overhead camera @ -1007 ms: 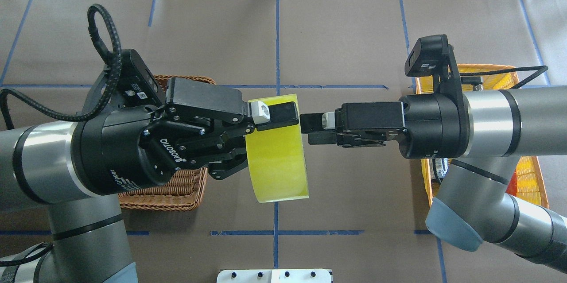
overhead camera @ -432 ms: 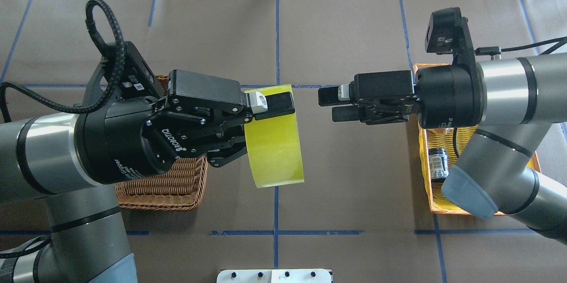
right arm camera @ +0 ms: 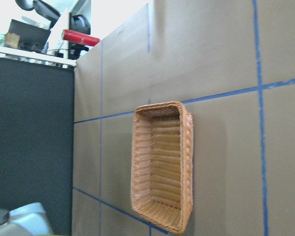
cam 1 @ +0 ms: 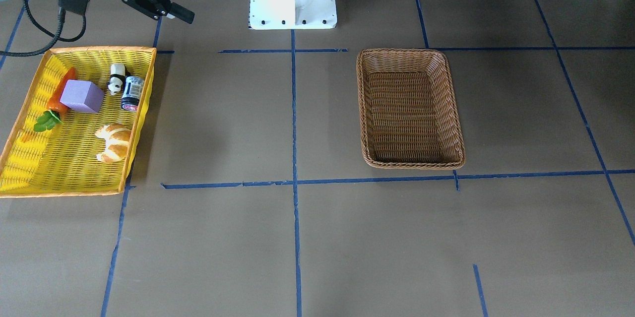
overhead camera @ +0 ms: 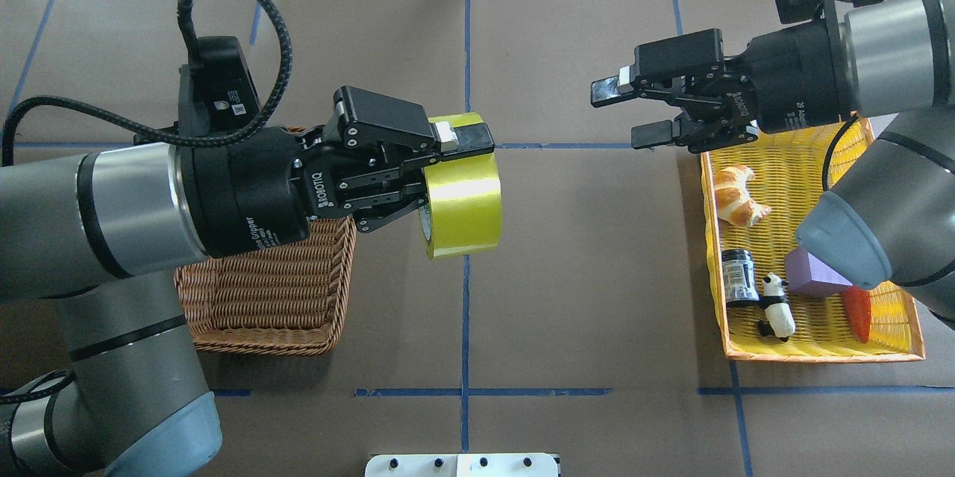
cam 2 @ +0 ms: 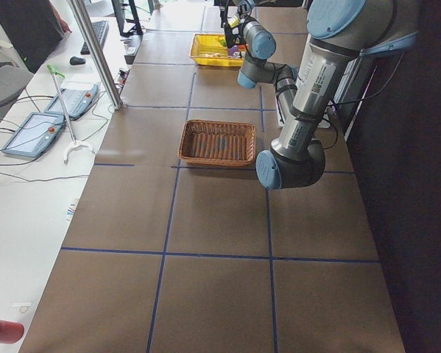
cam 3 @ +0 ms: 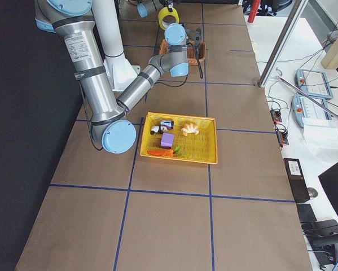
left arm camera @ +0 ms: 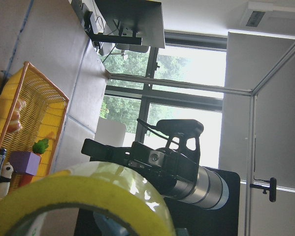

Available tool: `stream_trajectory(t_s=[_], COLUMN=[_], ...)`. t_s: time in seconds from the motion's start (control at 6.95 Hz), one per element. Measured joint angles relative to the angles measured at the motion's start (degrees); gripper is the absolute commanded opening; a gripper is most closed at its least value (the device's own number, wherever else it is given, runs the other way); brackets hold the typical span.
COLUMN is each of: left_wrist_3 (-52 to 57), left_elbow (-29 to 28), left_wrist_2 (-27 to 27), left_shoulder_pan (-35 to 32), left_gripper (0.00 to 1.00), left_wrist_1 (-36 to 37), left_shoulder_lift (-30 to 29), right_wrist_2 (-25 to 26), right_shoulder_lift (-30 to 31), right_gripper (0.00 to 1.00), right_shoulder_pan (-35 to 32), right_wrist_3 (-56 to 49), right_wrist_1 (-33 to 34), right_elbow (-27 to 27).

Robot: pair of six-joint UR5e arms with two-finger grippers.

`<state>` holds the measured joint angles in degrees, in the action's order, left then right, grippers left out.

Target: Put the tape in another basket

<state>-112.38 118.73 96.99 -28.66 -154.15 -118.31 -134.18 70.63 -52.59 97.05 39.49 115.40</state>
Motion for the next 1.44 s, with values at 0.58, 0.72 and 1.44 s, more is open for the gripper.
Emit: stream_trajectory(t_s=[0.58, 0.72, 1.44], left_wrist_3=[14.4, 19.7, 38.7], left_elbow=[0.2, 0.3, -3.0], left_wrist_2=[16.3, 17.5, 15.0], left_shoulder_pan=[-8.6, -9.3, -10.0], left_gripper=[0.0, 0.0, 0.0], left_wrist_1=[28.7, 36.3, 55.2], left_shoulder_lift=[0.1, 0.2, 4.8], right_wrist_2=[3.2, 4.8, 7.8], right_shoulder_lift=[0.8, 1.0, 10.3], right_gripper=[1.0, 1.0, 1.0], right_shoulder_pan=[-2.6, -2.7, -10.1], right_wrist_3=[-22.8, -29.9, -70.2], right_wrist_1=[29.7, 36.3, 55.1], right_elbow=[0.1, 0.1, -0.1])
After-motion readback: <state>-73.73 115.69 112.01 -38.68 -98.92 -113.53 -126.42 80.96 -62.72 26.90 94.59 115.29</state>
